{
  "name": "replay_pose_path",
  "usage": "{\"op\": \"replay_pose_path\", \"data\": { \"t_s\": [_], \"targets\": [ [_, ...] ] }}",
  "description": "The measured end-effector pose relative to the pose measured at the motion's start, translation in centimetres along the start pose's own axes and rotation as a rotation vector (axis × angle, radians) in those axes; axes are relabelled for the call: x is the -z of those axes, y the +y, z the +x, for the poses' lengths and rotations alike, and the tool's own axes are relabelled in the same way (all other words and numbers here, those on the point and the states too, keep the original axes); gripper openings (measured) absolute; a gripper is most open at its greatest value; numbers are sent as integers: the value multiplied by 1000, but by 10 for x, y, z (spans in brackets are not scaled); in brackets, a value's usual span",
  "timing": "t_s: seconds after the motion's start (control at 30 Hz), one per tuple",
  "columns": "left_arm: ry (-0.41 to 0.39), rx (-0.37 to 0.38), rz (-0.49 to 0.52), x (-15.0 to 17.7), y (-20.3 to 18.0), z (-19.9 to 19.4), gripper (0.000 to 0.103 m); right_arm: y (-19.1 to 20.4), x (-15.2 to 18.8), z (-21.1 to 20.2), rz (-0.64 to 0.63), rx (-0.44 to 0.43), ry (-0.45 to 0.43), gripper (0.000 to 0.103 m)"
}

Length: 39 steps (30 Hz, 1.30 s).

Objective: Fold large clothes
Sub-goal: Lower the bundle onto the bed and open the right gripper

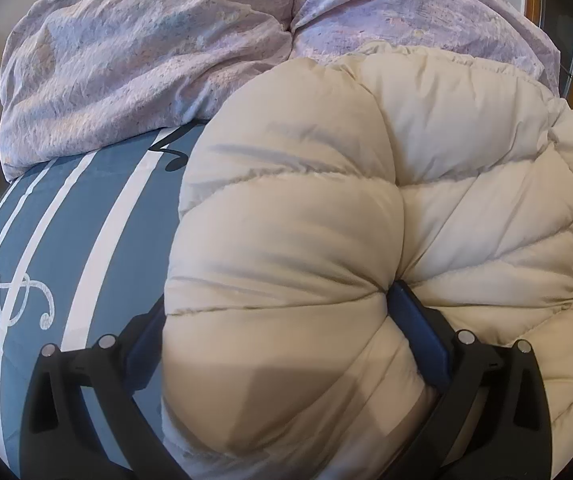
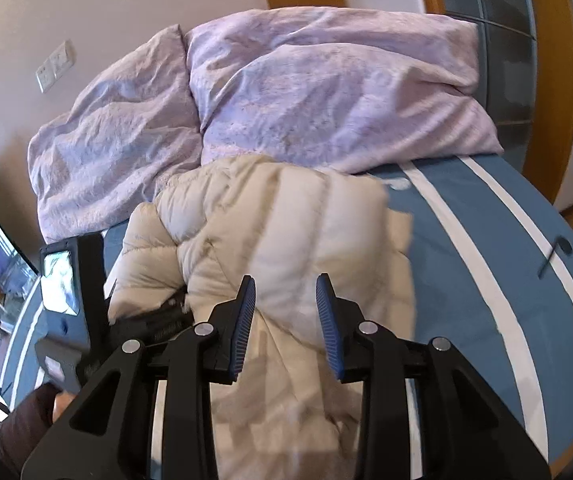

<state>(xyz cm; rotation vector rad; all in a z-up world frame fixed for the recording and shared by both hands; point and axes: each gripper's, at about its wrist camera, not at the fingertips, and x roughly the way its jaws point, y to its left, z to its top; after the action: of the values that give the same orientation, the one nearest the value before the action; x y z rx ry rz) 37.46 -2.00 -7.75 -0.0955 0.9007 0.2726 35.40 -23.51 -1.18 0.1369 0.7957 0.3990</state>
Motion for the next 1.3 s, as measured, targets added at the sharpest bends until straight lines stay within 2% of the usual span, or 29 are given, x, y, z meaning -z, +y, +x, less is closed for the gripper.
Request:
{"op": "replay_pose_path", "data": {
  "t_s": [0.27,0.43,0.73,1.3],
  "targets": [
    [-4,4,-5,2,0,-1,101,-8,-25,48,29,98,-1,33],
    [-4,35,-21,1,3,1,101,-26,-15,75,53,168,64,33],
    [-2,73,-43,1,8,3,101,-30,0,98,17,239,60,33],
    [-28,31,-23,1,5,1,101,-31,5,108,6,248,53,33]
  ]
}}
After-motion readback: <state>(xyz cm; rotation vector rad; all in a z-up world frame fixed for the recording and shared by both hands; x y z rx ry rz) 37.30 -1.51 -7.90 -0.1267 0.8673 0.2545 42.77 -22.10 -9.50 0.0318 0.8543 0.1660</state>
